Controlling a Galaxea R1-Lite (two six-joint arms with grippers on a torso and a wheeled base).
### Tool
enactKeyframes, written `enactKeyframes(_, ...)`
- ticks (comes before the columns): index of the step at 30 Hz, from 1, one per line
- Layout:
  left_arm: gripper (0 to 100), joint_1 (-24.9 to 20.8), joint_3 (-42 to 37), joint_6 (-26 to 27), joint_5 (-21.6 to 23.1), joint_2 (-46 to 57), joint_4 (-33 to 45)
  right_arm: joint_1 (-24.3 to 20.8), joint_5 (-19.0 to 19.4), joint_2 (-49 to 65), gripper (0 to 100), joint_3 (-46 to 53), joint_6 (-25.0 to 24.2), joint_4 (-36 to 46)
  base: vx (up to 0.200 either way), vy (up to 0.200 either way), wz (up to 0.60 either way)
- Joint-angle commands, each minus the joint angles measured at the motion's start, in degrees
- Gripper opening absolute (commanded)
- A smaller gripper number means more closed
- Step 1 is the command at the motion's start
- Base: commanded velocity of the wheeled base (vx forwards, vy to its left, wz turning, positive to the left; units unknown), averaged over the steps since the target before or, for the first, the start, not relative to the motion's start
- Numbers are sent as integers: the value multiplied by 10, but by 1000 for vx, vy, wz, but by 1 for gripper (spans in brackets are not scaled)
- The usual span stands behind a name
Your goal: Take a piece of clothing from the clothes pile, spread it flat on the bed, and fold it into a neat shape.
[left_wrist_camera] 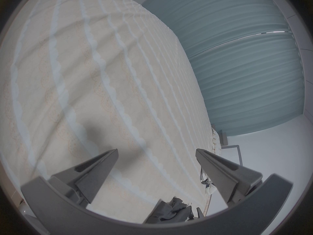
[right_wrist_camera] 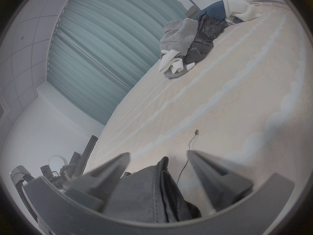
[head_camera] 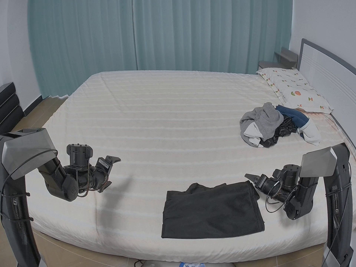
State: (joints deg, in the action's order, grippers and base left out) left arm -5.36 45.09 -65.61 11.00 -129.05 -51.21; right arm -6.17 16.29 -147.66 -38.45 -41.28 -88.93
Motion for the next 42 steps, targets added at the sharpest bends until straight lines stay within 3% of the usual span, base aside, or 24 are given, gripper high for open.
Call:
enactKeyframes(1,100,0,-1,0,-2,-1,0,10,1,24,100,15,-3,-3,0,0,0)
enactKeyframes(9,100,0,-8,-3,-3,-1,-25,53,8,67,100,32,-64,2,-25,0,0)
enactKeyframes(14,100,0,-8,-3,-3,-1,-26,82,27,70,100,28,-71,3,-200,0,0)
enactKeyframes(18,100,1,-8,-3,-3,-1,-28,84,30,68,100,27,-71,4,-200,0,0)
enactKeyframes(42,100,-1,-14,0,4,1,-24,77,30,53,100,22,-71,3,0,-8,0)
